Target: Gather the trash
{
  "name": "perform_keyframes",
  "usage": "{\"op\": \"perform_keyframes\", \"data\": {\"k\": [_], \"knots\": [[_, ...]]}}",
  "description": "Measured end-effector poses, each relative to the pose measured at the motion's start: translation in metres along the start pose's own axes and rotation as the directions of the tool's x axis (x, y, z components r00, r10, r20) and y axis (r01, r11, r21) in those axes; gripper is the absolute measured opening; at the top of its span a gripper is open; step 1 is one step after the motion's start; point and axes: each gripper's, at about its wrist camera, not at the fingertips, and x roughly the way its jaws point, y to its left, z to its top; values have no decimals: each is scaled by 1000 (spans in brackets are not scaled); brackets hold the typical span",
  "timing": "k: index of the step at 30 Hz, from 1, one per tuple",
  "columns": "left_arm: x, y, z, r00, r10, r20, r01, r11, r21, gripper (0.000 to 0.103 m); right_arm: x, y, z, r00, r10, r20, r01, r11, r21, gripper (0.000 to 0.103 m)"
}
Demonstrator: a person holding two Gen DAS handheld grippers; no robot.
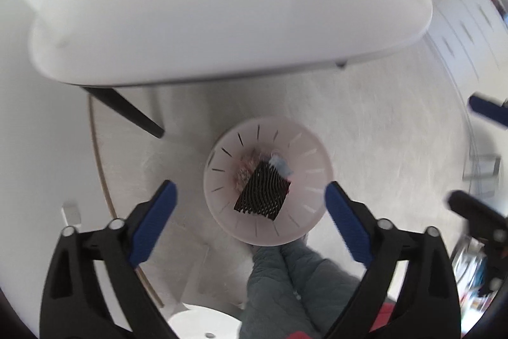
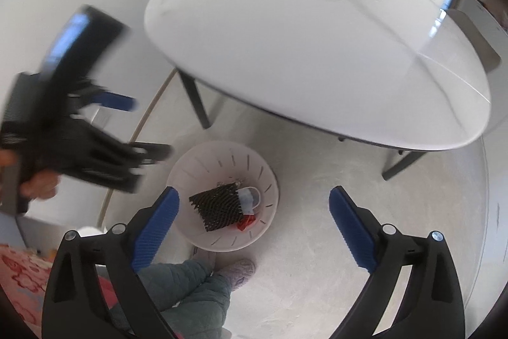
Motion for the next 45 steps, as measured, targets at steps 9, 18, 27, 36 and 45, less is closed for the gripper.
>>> {"op": "perform_keyframes", "data": {"k": [9,18,27,36,45], "knots": [[-125,-12,7,970,122,210,-95,986,-137,95,-58,-16,23,990,-125,68,115,984,133,100],[-178,-31,7,942,162,293,-123,981,-149,95,-106,-23,30,971,-208,119,184,965,187,100],[-209,-48,10,907,188,378,-154,981,-119,95,-145,-25,39,951,-254,178,212,951,225,100],[-307,-54,37,801,163,576,-120,986,-112,95,-240,-28,75,854,-376,359,293,919,266,100],[-340,-55,50,762,177,623,-98,983,-158,95,-286,-38,83,808,-388,444,251,908,336,101]]}}
